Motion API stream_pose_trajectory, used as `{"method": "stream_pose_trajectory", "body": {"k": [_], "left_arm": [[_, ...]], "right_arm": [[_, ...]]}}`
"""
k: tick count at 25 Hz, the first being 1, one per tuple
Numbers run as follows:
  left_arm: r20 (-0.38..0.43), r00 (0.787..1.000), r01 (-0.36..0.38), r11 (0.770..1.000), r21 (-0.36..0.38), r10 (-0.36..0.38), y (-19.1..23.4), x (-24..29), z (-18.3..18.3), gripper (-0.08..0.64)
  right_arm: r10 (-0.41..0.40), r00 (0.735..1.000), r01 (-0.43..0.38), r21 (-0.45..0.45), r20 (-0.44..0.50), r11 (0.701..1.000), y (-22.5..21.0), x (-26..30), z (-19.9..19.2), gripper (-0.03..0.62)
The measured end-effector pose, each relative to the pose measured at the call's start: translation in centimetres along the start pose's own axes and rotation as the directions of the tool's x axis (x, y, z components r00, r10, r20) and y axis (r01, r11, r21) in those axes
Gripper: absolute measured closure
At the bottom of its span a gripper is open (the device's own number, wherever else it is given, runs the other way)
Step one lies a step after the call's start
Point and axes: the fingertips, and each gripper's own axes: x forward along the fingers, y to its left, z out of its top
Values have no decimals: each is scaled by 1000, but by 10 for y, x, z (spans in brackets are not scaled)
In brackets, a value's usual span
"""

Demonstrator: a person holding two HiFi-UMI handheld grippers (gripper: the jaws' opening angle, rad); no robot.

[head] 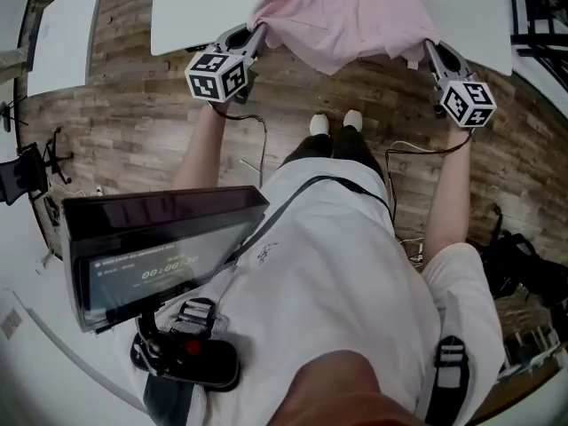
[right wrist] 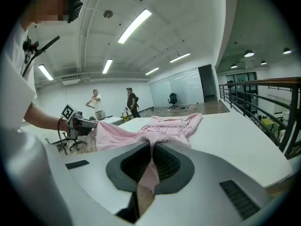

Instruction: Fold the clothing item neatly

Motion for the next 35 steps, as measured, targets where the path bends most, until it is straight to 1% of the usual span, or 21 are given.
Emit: {"method": "stream_pose_trajectory", "body": {"k": [5,9,10,12,15,18,19,21,24,26,29,30,31,32,33,34,35], "left_arm": [[54,998,-9,999,-42,11,25,9,45,546],[106,994,-2,996,-94,12,21,23,85,546],[114,993,-11,996,-89,21,20,26,95,546],[114,993,-36,997,-65,44,21,35,111,546],[87,993,-77,995,-57,82,45,54,119,546],[16,989,-143,986,-80,145,97,82,110,546],[-20,985,-172,981,-85,171,115,93,104,546],[-100,970,-232,968,-93,223,149,118,88,546],[-208,935,-311,945,-96,287,182,144,65,546],[-274,906,-357,930,-90,322,196,157,49,546],[-374,857,-400,915,-51,354,217,173,25,546],[-394,846,-407,912,-44,359,220,175,18,546],[-403,842,-412,910,-50,359,221,174,12,541],[-401,844,-414,908,-66,356,220,170,9,511],[-393,851,-411,908,-84,349,219,164,9,469],[-383,859,-402,910,-96,339,217,157,11,439],[-374,867,-391,915,-102,329,216,149,13,413]], "right_arm": [[-17,997,15,31,69,999,-17,13,40,574],[-21,988,4,110,153,994,-41,11,75,574],[-19,985,-2,122,171,993,-47,12,84,574],[-12,983,-10,117,181,993,-56,21,96,574],[20,989,-33,89,147,995,-62,57,104,574],[30,996,-37,88,78,995,-79,114,99,574],[32,998,-36,93,49,995,-87,132,95,574],[37,999,-36,108,-12,994,-104,165,82,574],[51,992,-38,107,-113,993,-121,201,58,574],[54,982,-39,88,-180,995,-129,219,39,574],[45,963,-29,63,-267,998,-140,243,17,574],[49,956,-33,61,-288,998,-142,247,11,574],[63,951,-45,64,-303,997,-141,247,6,573],[85,947,-65,75,-309,995,-139,245,3,566],[112,945,-88,91,-307,992,-135,241,4,524],[136,944,-108,109,-300,988,-132,236,7,464],[153,944,-121,124,-291,985,-130,228,12,425]]}}
